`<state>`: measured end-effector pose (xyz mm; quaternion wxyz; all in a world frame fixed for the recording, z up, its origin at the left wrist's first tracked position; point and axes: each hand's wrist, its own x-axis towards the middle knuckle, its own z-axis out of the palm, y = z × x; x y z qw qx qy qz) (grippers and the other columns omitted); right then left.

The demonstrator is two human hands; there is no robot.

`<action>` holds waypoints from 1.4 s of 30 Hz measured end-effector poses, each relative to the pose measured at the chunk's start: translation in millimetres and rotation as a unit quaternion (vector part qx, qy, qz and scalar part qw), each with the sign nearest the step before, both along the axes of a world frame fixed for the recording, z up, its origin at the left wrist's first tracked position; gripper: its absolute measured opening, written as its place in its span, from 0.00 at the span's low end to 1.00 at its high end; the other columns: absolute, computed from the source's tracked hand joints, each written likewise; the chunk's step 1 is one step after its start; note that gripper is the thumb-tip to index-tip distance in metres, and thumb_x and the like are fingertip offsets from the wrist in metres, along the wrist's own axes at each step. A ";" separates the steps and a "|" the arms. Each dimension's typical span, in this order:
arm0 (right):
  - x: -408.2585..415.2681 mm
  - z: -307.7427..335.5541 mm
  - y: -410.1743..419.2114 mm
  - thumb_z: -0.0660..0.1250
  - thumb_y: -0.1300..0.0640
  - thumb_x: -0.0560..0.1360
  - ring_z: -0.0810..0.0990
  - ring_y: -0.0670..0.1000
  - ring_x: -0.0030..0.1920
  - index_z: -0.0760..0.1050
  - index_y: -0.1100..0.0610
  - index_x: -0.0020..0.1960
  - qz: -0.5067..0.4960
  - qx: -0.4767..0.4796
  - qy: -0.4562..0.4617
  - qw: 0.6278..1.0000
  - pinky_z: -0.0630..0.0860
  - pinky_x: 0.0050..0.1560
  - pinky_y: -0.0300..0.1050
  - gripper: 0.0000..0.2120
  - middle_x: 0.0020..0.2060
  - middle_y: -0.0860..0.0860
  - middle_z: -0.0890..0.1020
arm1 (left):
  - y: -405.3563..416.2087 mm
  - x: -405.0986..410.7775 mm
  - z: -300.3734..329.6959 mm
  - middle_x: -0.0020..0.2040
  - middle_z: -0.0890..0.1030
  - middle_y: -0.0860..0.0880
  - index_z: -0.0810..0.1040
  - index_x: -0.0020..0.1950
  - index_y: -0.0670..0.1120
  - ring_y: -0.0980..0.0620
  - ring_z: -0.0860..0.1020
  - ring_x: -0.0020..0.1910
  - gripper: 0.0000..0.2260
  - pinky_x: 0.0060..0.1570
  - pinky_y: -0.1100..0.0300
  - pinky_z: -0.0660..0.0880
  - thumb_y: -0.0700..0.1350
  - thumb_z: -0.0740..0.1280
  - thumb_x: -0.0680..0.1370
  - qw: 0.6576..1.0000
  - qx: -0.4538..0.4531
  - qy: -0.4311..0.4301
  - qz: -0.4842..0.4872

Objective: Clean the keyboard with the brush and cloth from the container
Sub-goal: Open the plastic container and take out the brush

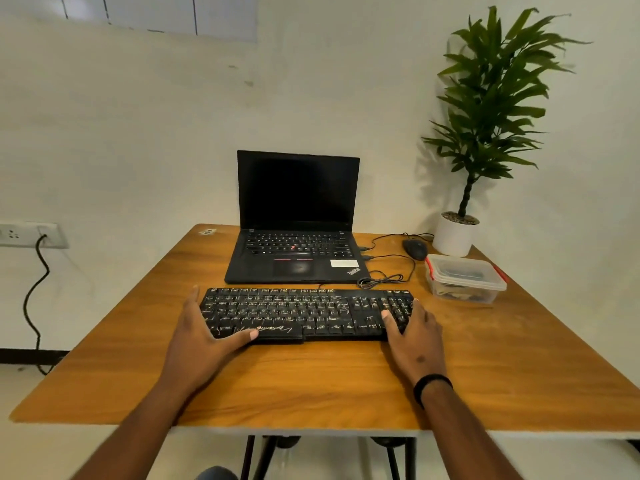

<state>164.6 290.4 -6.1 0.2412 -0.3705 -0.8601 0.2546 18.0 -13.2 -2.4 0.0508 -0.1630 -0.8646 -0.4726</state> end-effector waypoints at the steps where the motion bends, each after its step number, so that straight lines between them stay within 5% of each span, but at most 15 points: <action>1: 6.0 -0.4 -2.5 0.58 0.38 0.79 0.60 0.59 0.75 0.54 0.58 0.79 0.004 0.001 0.001 1.000 0.64 0.74 0.55 0.37 0.75 0.59 0.64 | -4.5 5.9 -1.1 0.80 0.61 0.43 0.48 0.82 0.48 0.42 0.65 0.75 0.60 0.70 0.45 0.67 0.63 0.80 0.61 1.000 0.004 -0.002 -0.003; 17: 37.5 -8.3 -20.7 0.57 0.35 0.79 0.59 0.60 0.75 0.54 0.57 0.79 0.007 0.016 -0.017 1.000 0.64 0.73 0.57 0.38 0.75 0.61 0.62 | -22.6 37.9 -1.7 0.79 0.62 0.40 0.49 0.82 0.47 0.40 0.65 0.75 0.58 0.69 0.44 0.68 0.60 0.80 0.63 1.000 0.013 -0.002 0.001; 22: 36.3 -5.6 -25.3 0.55 0.35 0.79 0.58 0.59 0.76 0.56 0.55 0.79 -0.008 0.066 -0.020 0.998 0.61 0.75 0.57 0.36 0.75 0.60 0.62 | -18.9 44.7 6.0 0.78 0.63 0.41 0.53 0.81 0.47 0.40 0.65 0.75 0.51 0.69 0.41 0.66 0.57 0.77 0.66 0.992 0.102 0.017 0.075; 26: 36.3 2.3 -17.5 0.61 0.40 0.79 0.60 0.57 0.75 0.67 0.53 0.73 -0.015 0.088 0.064 0.994 0.63 0.74 0.59 0.28 0.74 0.57 0.65 | 13.0 68.6 12.9 0.74 0.69 0.42 0.59 0.79 0.46 0.44 0.67 0.72 0.40 0.68 0.42 0.68 0.48 0.76 0.73 0.976 0.150 0.099 0.120; 32: 24.6 26.0 54.2 0.69 0.53 0.77 0.72 0.53 0.60 0.79 0.55 0.56 -0.014 0.124 0.195 0.973 0.71 0.62 0.45 0.10 0.55 0.51 0.76 | 115.2 90.6 33.0 0.70 0.73 0.55 0.64 0.77 0.50 0.58 0.70 0.70 0.35 0.68 0.55 0.67 0.43 0.74 0.73 0.962 0.236 0.138 -0.008; 38: -0.2 42.5 164.6 0.70 0.57 0.75 0.75 0.56 0.55 0.81 0.58 0.52 -0.073 0.134 0.194 0.969 0.67 0.52 0.40 0.07 0.52 0.54 0.81 | 238.9 68.1 63.1 0.51 0.82 0.54 0.79 0.61 0.51 0.60 0.81 0.51 0.14 0.48 0.67 0.78 0.41 0.73 0.76 0.953 0.256 0.073 -0.146; 40: -5.4 45.8 202.1 0.68 0.57 0.76 0.75 0.57 0.55 0.81 0.58 0.53 -0.108 0.126 0.186 0.968 0.62 0.50 0.38 0.08 0.52 0.54 0.81 | 283.4 57.4 61.7 0.46 0.84 0.53 0.82 0.52 0.52 0.58 0.82 0.45 0.07 0.44 0.67 0.79 0.42 0.74 0.76 0.959 0.223 0.010 -0.174; 42: -5.8 45.4 229.8 0.66 0.57 0.76 0.76 0.58 0.55 0.83 0.59 0.53 -0.145 0.126 0.179 0.965 0.62 0.51 0.39 0.10 0.52 0.56 0.82 | 323.2 45.2 54.7 0.43 0.85 0.53 0.83 0.46 0.52 0.54 0.83 0.43 0.03 0.47 0.55 0.82 0.45 0.75 0.75 0.963 0.191 -0.062 -0.179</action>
